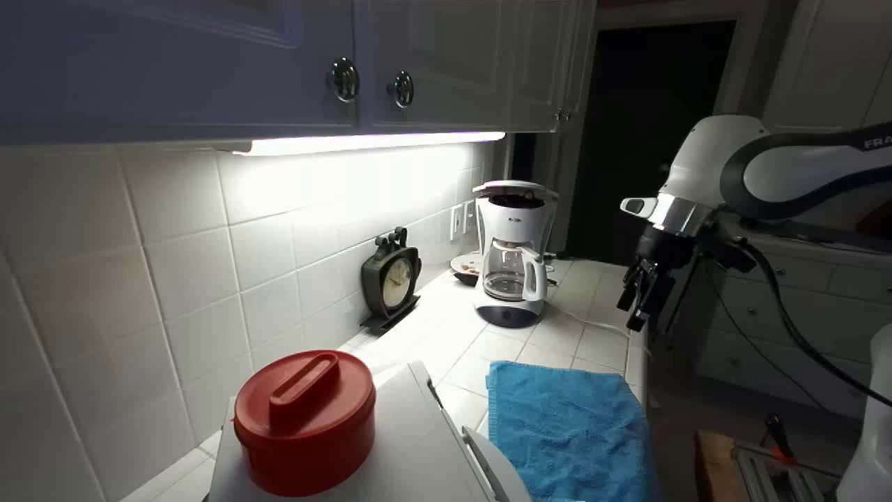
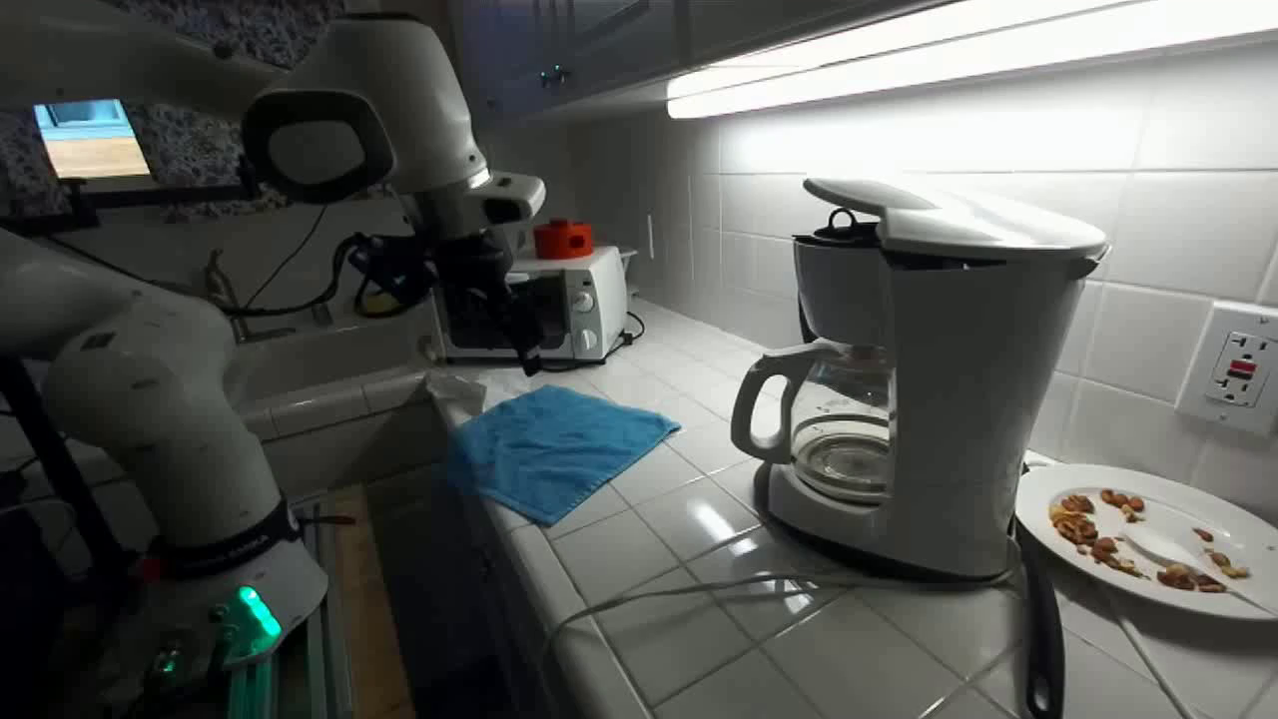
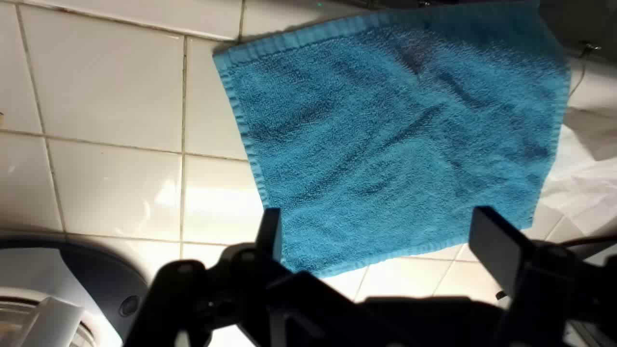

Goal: Use the blue towel to wipe the countertop.

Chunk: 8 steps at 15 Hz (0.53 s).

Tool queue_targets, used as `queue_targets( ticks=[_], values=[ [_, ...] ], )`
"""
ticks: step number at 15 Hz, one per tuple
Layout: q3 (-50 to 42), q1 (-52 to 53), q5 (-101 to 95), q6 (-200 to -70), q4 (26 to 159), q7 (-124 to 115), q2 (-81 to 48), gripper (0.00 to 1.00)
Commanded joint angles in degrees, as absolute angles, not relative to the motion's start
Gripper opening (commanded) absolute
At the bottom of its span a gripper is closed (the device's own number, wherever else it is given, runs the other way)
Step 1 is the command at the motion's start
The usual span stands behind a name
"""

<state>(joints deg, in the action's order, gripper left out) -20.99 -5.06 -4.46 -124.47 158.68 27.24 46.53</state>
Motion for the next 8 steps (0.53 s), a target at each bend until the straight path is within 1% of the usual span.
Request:
queue_targets(
  ticks=[1, 8],
  values=[
    [-20.5, -5.5, -4.0, -124.3, 158.6, 27.6, 46.4, 1.00],
    [-19.9, -6.2, -4.9, -124.8, 158.5, 26.8, 45.9, 1.00]
  ],
)
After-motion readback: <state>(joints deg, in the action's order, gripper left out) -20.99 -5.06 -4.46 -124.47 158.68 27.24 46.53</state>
